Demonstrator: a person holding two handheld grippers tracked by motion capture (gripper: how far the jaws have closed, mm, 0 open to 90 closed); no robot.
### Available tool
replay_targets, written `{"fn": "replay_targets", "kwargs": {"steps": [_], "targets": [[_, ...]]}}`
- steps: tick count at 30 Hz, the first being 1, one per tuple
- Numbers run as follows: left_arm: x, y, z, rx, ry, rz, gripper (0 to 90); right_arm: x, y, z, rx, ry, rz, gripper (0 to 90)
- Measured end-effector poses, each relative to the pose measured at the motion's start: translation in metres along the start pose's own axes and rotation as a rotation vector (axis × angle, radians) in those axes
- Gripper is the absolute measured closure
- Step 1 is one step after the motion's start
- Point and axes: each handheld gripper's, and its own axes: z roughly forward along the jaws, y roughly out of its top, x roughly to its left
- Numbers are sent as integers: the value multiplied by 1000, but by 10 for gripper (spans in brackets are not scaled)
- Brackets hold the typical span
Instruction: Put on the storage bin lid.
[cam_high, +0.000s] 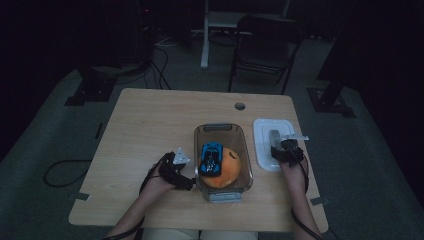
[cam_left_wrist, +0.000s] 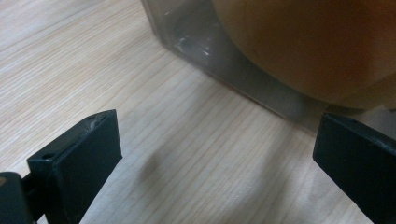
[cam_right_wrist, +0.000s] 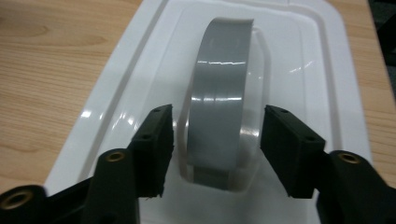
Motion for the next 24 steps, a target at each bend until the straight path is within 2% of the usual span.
{"fn": "replay_targets", "kwargs": {"steps": [1,2,4,7,9,13,21,23,24], "targets": [[-1,0,0,-3,-2,1,17,0,0,0,0,0,0,471],[-1,1,0,-1,-8,2,17,-1,1,3,6,4,7,524],[-3,2,0,-4,-30,-1,17,-1,1,3,12,11,7,548],[-5,4,0,-5,-26,8,17,0,1,3,23,21,-15,656],[-7,6,0,-6,-25,16,17,1,1,3,24,17,-16,660],[-11,8,2,-14,-29,26,17,0,-1,-4,13,42,1,671],[-16,12,7,-15,-45,37,16,-3,3,-48,-88,62,16,674],[-17,13,8,-8,-47,42,17,-2,6,-63,-119,54,14,675],[-17,13,8,-8,-47,42,16,-2,6,-63,-119,54,14,675]]}}
